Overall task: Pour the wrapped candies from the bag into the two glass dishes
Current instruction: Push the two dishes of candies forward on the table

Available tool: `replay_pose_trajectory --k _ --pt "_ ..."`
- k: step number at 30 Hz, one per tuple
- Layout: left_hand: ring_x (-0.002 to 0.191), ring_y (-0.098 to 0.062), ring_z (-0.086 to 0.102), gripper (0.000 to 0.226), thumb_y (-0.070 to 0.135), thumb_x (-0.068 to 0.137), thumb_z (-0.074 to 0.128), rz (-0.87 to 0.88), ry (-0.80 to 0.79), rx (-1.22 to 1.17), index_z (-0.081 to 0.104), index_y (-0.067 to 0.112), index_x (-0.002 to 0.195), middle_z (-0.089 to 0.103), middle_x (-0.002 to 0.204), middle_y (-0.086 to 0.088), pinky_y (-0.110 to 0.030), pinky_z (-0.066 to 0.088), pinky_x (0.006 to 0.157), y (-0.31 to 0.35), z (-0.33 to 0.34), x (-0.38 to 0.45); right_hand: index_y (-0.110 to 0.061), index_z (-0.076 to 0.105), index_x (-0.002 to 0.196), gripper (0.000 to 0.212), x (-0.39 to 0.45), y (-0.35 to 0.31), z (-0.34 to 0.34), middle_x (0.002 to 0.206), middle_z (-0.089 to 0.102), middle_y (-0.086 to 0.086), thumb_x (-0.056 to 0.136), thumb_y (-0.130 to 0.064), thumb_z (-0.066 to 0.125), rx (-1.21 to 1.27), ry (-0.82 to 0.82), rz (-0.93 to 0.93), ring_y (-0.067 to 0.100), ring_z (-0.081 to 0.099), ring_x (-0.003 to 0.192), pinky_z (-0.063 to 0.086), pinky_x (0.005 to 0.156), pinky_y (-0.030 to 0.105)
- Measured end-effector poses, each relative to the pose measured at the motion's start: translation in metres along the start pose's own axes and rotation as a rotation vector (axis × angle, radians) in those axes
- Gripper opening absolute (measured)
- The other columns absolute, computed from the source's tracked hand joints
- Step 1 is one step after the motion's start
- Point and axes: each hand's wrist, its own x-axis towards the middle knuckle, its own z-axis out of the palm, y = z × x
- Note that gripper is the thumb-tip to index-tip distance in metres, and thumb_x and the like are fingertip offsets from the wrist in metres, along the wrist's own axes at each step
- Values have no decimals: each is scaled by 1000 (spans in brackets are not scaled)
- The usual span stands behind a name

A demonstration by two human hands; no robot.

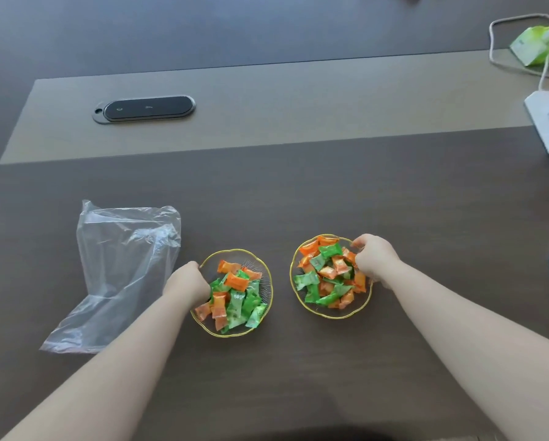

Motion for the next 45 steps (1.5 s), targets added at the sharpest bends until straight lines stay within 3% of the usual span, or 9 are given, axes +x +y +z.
replay_pose_trajectory --k 4,7,10,18,25,29,32,40,45 --pt "80 -33 65 31 -5 76 43 -55 -20 -240 63 11 93 65 103 -15 -38 58 65 1 -2 7 -15 64 104 36 13 -1 -4 113 60 13 81 5 45 88 -33 17 36 64 96 60 73 50" --pt "85 -37 65 28 -9 78 40 -120 -40 -619 61 9 80 59 103 -20 -48 60 64 10 -4 14 -13 61 98 32 23 -4 -7 108 60 15 83 7 40 220 -37 49 37 65 93 60 70 50" --pt "76 -29 64 26 -13 80 44 -157 -76 -858 56 9 75 58 99 -20 -34 57 44 23 -15 27 -10 60 95 31 36 -11 -17 107 61 19 82 9 40 400 -15 108 38 67 87 60 69 54" --pt "67 -23 64 20 -9 88 44 -152 -66 -1221 55 4 79 63 76 -13 -30 56 39 86 -66 69 -4 56 103 29 82 -48 -69 110 59 18 85 11 39 874 162 198 35 66 83 58 55 46" --pt "71 -22 65 16 -6 90 45 -77 -43 -1432 55 2 100 64 80 -11 -35 54 59 180 -97 115 -3 57 98 29 141 -81 -129 99 60 12 85 13 36 1158 368 249 22 63 67 58 58 44" --pt "70 -21 65 14 -6 90 46 -82 -53 -1498 55 3 96 64 81 -11 -31 57 49 237 -111 151 -3 56 96 30 181 -90 -161 95 60 10 83 15 35 1220 441 244 24 65 71 60 58 45" --pt "69 -21 65 16 -7 90 44 -84 -49 -1507 52 5 82 62 82 -12 -34 59 60 272 -120 177 -3 53 98 29 211 -96 -178 101 58 11 84 14 35 1191 483 243 28 65 80 60 63 47" --pt "75 -26 67 28 -6 91 43 -60 -30 -1536 49 -1 118 63 103 -20 -31 56 47 323 -125 219 1 57 108 36 273 -105 -199 106 59 13 82 16 37 1176 515 267 28 64 79 61 63 49" --pt "69 -22 67 33 -5 91 42 -55 -34 -1535 47 -2 124 63 106 -18 -30 56 44 336 -126 232 1 56 108 36 288 -105 -201 104 57 12 82 16 35 1174 538 280 29 63 82 60 67 50"
